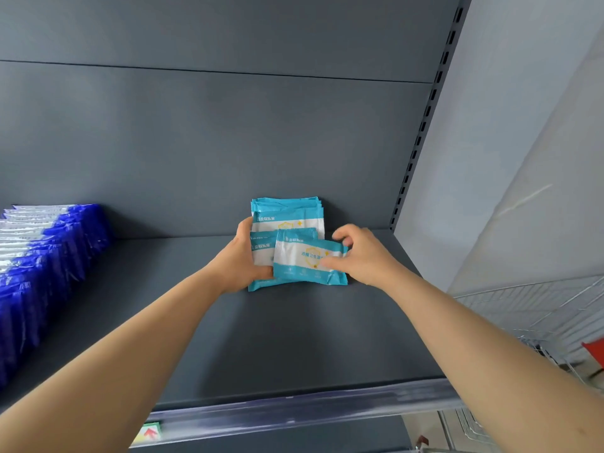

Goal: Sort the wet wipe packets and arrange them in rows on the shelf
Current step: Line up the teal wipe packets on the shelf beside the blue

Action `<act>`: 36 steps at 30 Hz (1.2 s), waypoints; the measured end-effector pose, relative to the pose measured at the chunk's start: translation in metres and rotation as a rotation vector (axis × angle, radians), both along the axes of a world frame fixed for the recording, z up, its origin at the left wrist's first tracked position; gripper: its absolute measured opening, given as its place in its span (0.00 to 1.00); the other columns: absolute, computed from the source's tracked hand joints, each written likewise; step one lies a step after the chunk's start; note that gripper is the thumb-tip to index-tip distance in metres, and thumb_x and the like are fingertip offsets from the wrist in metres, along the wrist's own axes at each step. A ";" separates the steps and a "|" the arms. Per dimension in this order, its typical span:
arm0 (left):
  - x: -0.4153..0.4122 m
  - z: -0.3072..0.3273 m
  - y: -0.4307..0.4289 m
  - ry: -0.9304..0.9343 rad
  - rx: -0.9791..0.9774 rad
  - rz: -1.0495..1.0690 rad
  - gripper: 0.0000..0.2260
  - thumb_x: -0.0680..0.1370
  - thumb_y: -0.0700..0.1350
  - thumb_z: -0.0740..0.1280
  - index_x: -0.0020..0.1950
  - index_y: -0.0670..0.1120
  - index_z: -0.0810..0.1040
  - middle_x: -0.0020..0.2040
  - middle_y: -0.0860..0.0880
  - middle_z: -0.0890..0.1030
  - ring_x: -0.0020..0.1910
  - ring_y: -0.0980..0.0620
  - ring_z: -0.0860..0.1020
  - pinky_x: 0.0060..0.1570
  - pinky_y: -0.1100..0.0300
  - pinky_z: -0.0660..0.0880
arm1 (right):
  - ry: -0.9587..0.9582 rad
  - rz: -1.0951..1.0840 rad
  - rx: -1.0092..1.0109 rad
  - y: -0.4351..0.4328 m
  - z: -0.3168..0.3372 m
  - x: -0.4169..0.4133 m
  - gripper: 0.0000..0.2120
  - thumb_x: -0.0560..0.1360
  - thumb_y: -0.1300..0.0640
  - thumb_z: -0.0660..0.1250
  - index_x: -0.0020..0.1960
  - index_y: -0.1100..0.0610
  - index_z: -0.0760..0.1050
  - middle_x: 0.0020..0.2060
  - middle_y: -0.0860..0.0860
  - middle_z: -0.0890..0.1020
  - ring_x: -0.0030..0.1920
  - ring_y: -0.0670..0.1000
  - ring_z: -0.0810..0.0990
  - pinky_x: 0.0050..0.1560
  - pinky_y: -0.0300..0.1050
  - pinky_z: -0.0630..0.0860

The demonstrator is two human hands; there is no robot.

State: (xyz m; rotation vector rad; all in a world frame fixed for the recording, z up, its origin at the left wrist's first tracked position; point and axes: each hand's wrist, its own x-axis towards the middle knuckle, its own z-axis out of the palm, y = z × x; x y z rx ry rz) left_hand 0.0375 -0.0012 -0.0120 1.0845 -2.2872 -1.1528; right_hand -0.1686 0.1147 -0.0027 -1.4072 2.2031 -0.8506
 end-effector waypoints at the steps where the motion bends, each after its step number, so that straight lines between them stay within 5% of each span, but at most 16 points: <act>1: 0.001 0.000 0.000 -0.020 -0.009 -0.011 0.45 0.69 0.44 0.77 0.75 0.51 0.49 0.60 0.55 0.73 0.52 0.58 0.76 0.45 0.66 0.72 | -0.014 -0.014 0.047 -0.002 -0.001 -0.001 0.35 0.67 0.49 0.76 0.70 0.50 0.65 0.62 0.49 0.69 0.58 0.49 0.74 0.51 0.43 0.76; 3: 0.005 0.000 -0.003 -0.045 -0.006 -0.036 0.44 0.70 0.43 0.75 0.76 0.53 0.48 0.61 0.54 0.74 0.53 0.57 0.77 0.48 0.63 0.74 | -0.038 0.012 0.089 -0.004 0.002 0.002 0.44 0.65 0.49 0.78 0.74 0.50 0.59 0.67 0.49 0.68 0.64 0.50 0.71 0.59 0.45 0.73; 7: 0.014 0.003 -0.008 0.157 0.254 0.039 0.33 0.79 0.42 0.65 0.77 0.54 0.48 0.62 0.52 0.75 0.52 0.57 0.78 0.47 0.61 0.77 | -0.045 0.056 0.032 -0.010 0.004 0.008 0.35 0.65 0.53 0.79 0.67 0.51 0.67 0.61 0.46 0.72 0.54 0.45 0.73 0.44 0.37 0.71; 9: 0.016 0.003 -0.005 0.215 0.332 0.068 0.33 0.77 0.47 0.68 0.75 0.51 0.52 0.63 0.53 0.75 0.51 0.60 0.79 0.48 0.63 0.77 | -0.052 0.064 -0.003 -0.014 0.004 0.014 0.36 0.64 0.53 0.80 0.66 0.50 0.64 0.57 0.44 0.72 0.51 0.44 0.73 0.39 0.35 0.70; 16: 0.012 -0.007 -0.001 -0.065 -0.013 0.104 0.43 0.63 0.52 0.80 0.70 0.53 0.58 0.63 0.53 0.69 0.61 0.52 0.70 0.60 0.54 0.73 | -0.073 0.088 0.045 -0.023 -0.002 0.017 0.46 0.59 0.47 0.81 0.70 0.47 0.60 0.60 0.43 0.72 0.58 0.46 0.74 0.56 0.47 0.76; 19: 0.005 -0.004 -0.003 0.015 0.043 0.091 0.38 0.66 0.44 0.79 0.68 0.51 0.59 0.59 0.54 0.73 0.54 0.54 0.75 0.47 0.61 0.76 | -0.124 0.108 0.030 -0.026 -0.005 0.016 0.42 0.61 0.51 0.81 0.68 0.48 0.61 0.57 0.42 0.76 0.56 0.45 0.77 0.53 0.46 0.78; 22: -0.005 0.002 -0.007 0.049 -0.113 0.161 0.36 0.67 0.41 0.77 0.68 0.50 0.60 0.55 0.54 0.74 0.50 0.54 0.75 0.37 0.67 0.71 | 0.004 0.046 -0.087 -0.039 -0.004 0.020 0.41 0.60 0.48 0.80 0.65 0.50 0.60 0.55 0.43 0.76 0.54 0.47 0.77 0.52 0.50 0.78; 25: -0.010 0.002 -0.011 0.098 -0.225 0.217 0.34 0.68 0.39 0.76 0.67 0.49 0.61 0.55 0.53 0.74 0.50 0.53 0.73 0.40 0.65 0.68 | 0.218 0.010 -0.148 -0.051 0.000 0.023 0.38 0.60 0.44 0.78 0.60 0.51 0.59 0.53 0.44 0.76 0.48 0.49 0.77 0.45 0.51 0.78; 30: -0.001 -0.006 -0.011 0.119 -0.109 0.164 0.45 0.70 0.39 0.75 0.76 0.52 0.47 0.59 0.54 0.71 0.52 0.53 0.73 0.40 0.69 0.69 | 0.098 0.058 -0.080 -0.049 -0.005 0.012 0.37 0.60 0.46 0.79 0.61 0.50 0.62 0.57 0.46 0.68 0.54 0.48 0.76 0.51 0.50 0.78; 33: 0.004 -0.008 -0.009 0.087 0.004 0.115 0.51 0.71 0.41 0.75 0.77 0.49 0.38 0.61 0.58 0.67 0.57 0.56 0.70 0.52 0.68 0.67 | 0.046 0.082 -0.128 -0.041 -0.005 0.009 0.52 0.60 0.49 0.80 0.74 0.47 0.51 0.66 0.45 0.60 0.62 0.44 0.69 0.59 0.45 0.74; 36: 0.003 -0.013 -0.011 0.040 0.013 0.060 0.47 0.71 0.43 0.75 0.76 0.48 0.42 0.61 0.57 0.69 0.59 0.55 0.71 0.51 0.67 0.69 | 0.014 0.157 -0.114 -0.037 -0.002 0.011 0.60 0.61 0.52 0.80 0.77 0.43 0.39 0.71 0.40 0.54 0.67 0.42 0.62 0.58 0.42 0.73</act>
